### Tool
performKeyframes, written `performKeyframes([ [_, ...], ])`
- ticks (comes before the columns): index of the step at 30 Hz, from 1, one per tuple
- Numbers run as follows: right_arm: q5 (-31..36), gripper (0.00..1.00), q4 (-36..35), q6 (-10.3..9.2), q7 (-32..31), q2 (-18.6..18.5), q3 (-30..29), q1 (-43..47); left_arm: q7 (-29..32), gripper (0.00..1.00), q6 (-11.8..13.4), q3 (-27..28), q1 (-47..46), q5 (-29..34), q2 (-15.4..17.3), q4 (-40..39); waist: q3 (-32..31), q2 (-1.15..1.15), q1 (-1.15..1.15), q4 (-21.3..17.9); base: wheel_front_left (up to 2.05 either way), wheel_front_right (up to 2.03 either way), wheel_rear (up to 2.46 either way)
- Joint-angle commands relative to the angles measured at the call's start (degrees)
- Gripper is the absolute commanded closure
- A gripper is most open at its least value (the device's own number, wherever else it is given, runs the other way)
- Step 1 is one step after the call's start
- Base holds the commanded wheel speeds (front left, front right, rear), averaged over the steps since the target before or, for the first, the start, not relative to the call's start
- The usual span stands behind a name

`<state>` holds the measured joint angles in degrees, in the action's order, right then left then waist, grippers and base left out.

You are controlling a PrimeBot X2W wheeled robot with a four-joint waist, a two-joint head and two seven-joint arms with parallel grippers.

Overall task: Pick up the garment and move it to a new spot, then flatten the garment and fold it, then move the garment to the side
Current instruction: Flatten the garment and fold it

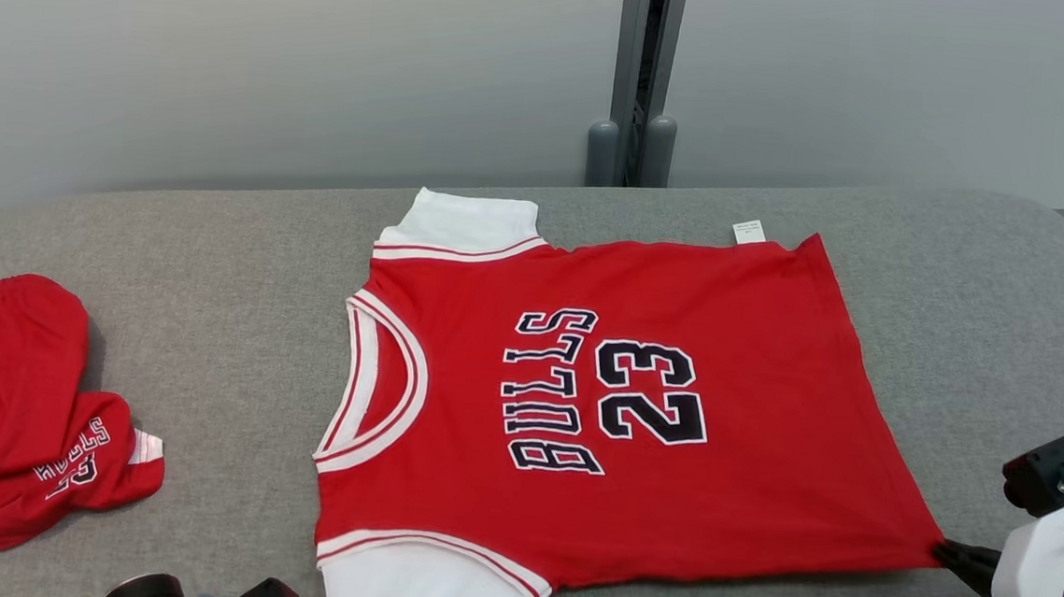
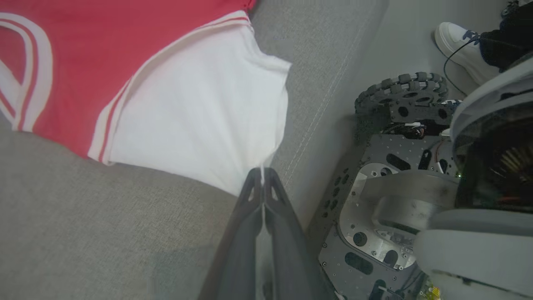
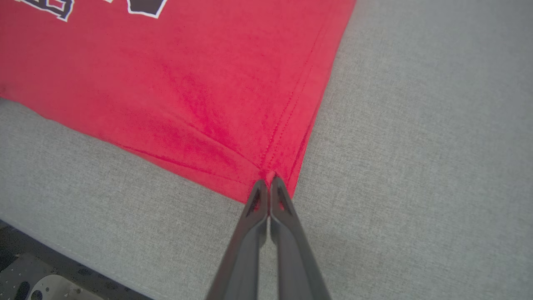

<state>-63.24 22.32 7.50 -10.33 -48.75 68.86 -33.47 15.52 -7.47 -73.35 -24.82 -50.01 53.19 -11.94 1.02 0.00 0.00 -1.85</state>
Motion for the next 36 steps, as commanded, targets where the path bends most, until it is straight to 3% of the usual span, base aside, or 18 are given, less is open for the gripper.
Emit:
performKeyframes([
  [1, -1.1, 1.0, -0.53, -0.01, -0.99, -0.99, 0.07, 0.79, 0.26, 1.0, -0.02, 0.02, 1.12, -0.58, 0.27, -0.54, -0.12, 0.0, 0.0, -0.07, 0.0, 0.0, 0.0],
  [8, -6.78, 1.0, -4.79, -0.01, -6.85, -4.91, 0.75, 2.99, 2.66, 1.0, -0.02, 0.01, 2.73, -2.73, 1.91, -4.3, -0.76, 0.0, 0.0, -0.25, 0.0, 0.0, 0.0],
  [15, -14.38, 1.0, -8.19, -0.01, -8.66, -6.6, -1.35, 6.36, 4.23, 1.0, -0.02, 0.04, 3.62, -4.32, 3.15, -6.58, -0.47, 0.0, 0.0, -0.32, 0.0, 0.0, 0.0],
  [21, -14.62, 1.0, -8.54, -0.01, -7.98, -6.77, -2.48, 7.3, 3.21, 1.0, -0.02, 0.93, 3.01, -6.35, 3.43, -7.49, 0.34, 0.0, 0.0, -0.3, 0.0, 0.0, 0.0],
  [36, -10.93, 1.0, -5.81, -0.01, -1.58, -3.43, -7.05, 4.58, -6.12, 1.0, 0.26, 8.74, -0.21, -12.72, 3.34, -5.4, 2.07, 0.0, 0.0, -0.43, 0.0, 0.0, 0.0],
])
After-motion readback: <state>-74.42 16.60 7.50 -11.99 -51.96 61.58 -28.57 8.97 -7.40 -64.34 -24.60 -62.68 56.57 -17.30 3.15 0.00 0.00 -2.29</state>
